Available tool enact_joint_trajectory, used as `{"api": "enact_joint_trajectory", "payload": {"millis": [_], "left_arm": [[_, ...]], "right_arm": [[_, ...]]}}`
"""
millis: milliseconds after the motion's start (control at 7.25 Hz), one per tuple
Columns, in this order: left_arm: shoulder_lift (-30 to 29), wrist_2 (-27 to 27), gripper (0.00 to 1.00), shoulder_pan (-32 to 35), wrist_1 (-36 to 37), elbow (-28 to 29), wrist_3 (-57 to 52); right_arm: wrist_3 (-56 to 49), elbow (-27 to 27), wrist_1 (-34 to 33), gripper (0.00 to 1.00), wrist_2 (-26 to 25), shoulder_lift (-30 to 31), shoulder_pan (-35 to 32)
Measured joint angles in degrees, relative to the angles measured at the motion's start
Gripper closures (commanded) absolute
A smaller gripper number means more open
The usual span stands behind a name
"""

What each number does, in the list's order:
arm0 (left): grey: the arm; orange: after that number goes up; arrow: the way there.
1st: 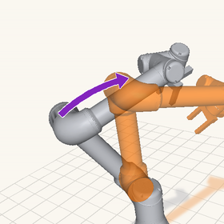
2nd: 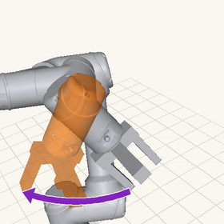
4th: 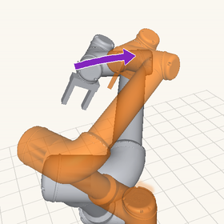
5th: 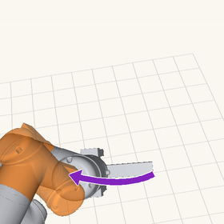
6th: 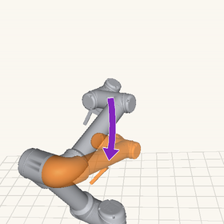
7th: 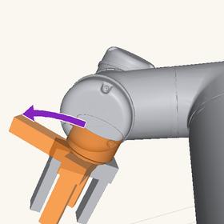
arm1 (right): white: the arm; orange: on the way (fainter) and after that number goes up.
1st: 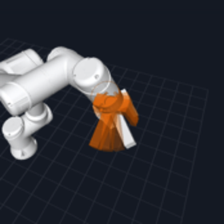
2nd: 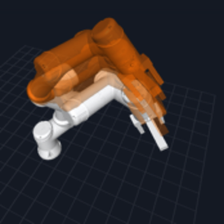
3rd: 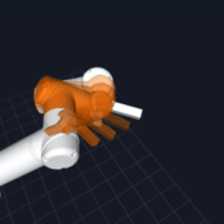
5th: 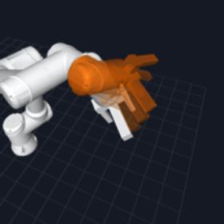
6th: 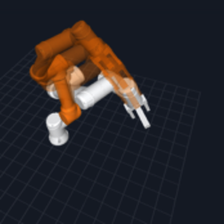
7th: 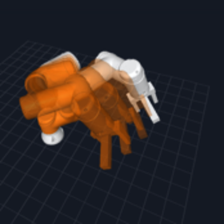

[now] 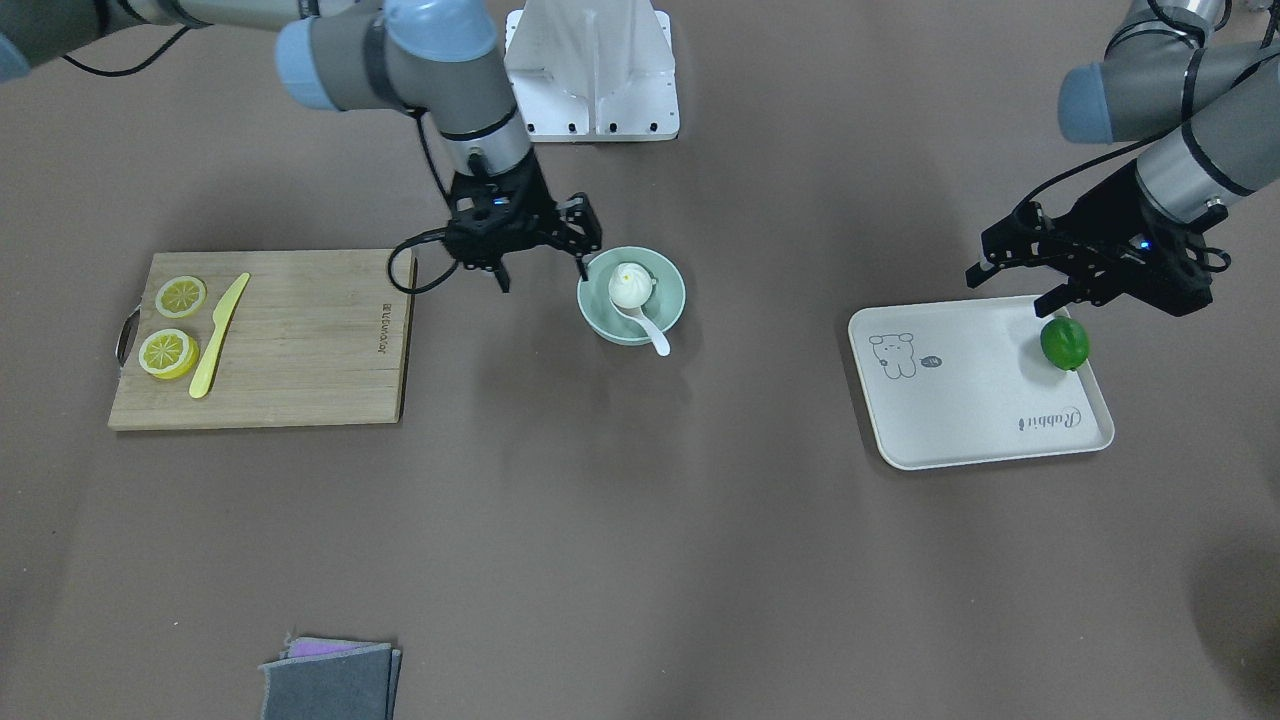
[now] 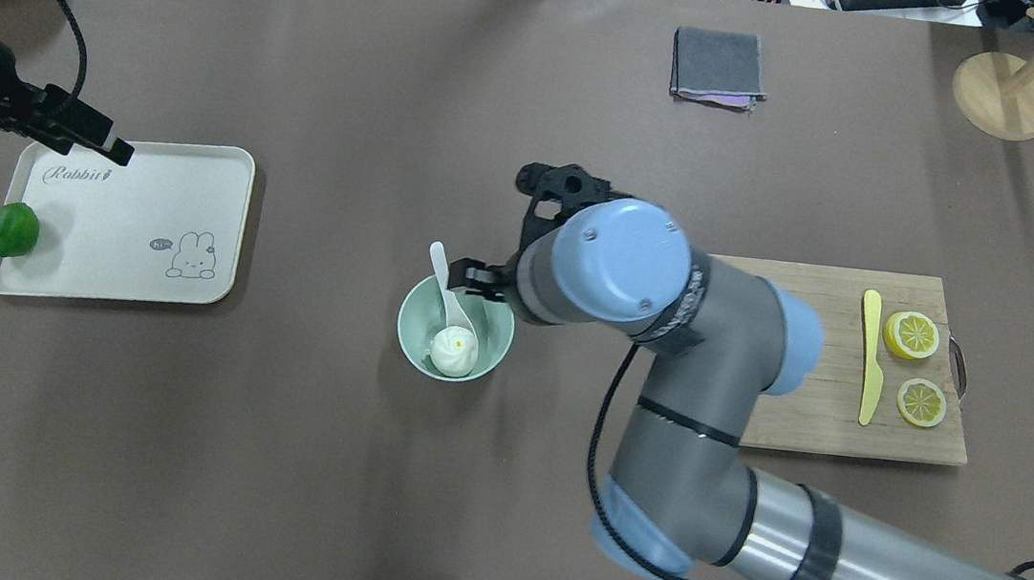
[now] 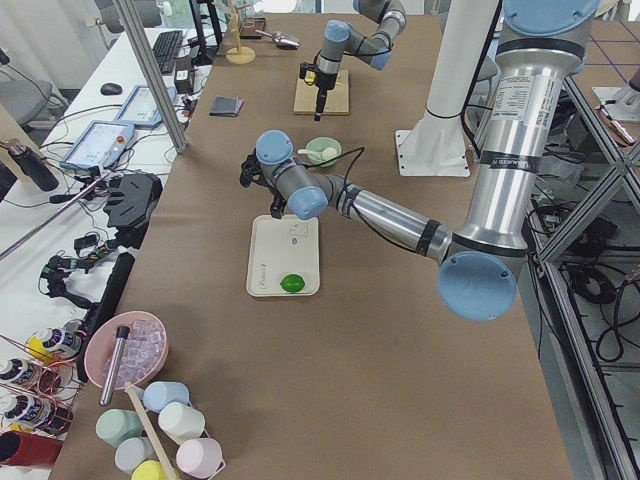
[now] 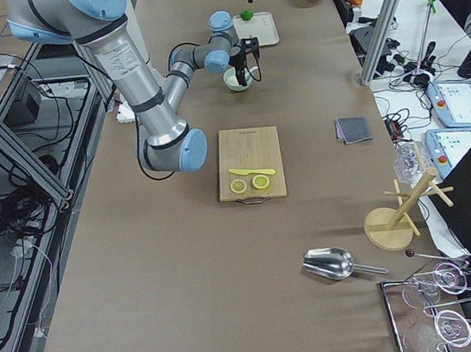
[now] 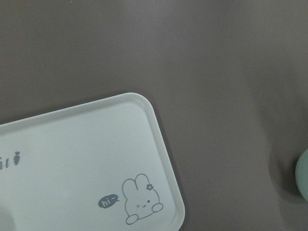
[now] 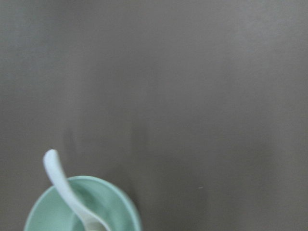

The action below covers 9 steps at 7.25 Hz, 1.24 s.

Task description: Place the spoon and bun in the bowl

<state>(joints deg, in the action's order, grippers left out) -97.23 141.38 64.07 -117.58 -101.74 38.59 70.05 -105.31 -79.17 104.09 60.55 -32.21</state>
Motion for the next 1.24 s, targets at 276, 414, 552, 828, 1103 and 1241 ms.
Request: {"api": "enact_joint_trajectory", "payload": {"millis": [276, 414, 552, 828, 1103, 1241], "left_arm": [[6.40, -1.10, 0.03, 5.71, 0.79, 0.55, -11.17], [8.92, -1.42, 0.03, 9.74, 2.38, 1.42, -19.09], [10.96, -2.18, 0.03, 13.35, 4.32, 2.27, -26.38], [14.43, -5.35, 0.02, 17.94, 6.02, 2.52, -34.15], [16.58, -6.76, 0.02, 19.29, 6.19, 2.15, -35.14], [17.07, -6.79, 0.02, 19.42, 6.79, 2.37, -34.98]], "right_arm": [[-16.86, -4.27, 0.01, 0.00, 12.87, 12.57, -13.39], [-27.47, -4.58, 0.01, 0.00, 18.43, 18.19, -20.77], [-38.64, -4.28, -0.07, 0.00, 22.45, 23.65, -28.05], [-55.54, -2.38, -0.16, 0.00, 27.05, 31.95, -39.63], [-65.75, 0.80, -0.11, 0.00, 30.33, 35.20, -46.24], [-67.92, 1.71, -0.11, 0.00, 30.87, 35.55, -47.66]]}}
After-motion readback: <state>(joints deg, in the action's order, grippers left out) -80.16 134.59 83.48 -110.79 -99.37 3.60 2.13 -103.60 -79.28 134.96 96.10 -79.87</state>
